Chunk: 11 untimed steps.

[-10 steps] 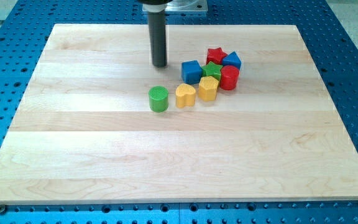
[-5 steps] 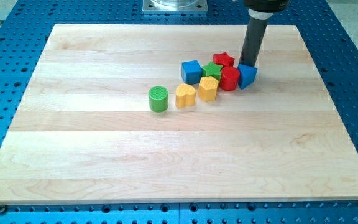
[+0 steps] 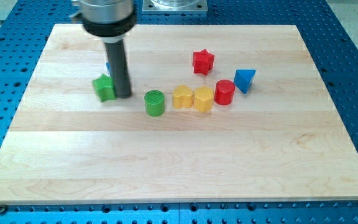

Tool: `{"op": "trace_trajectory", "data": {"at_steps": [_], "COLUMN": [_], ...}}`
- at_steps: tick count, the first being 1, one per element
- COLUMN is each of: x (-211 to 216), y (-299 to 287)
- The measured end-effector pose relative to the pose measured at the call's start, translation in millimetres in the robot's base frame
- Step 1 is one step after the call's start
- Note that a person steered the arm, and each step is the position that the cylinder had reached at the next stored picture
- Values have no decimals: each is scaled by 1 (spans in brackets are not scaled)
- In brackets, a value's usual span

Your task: Slide the blue cube towards top center of the board

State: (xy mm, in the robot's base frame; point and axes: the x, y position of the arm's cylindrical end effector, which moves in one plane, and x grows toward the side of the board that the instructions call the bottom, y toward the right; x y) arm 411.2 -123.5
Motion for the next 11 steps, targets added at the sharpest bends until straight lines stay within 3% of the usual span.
{"op": "trace_trajectory", "data": {"at_steps": [2,4,5,6,7,10,11], "x": [-23,-89,-89,-101,-116,-117,-115], "y": [-8,-14,-33,49,86,63,86]}}
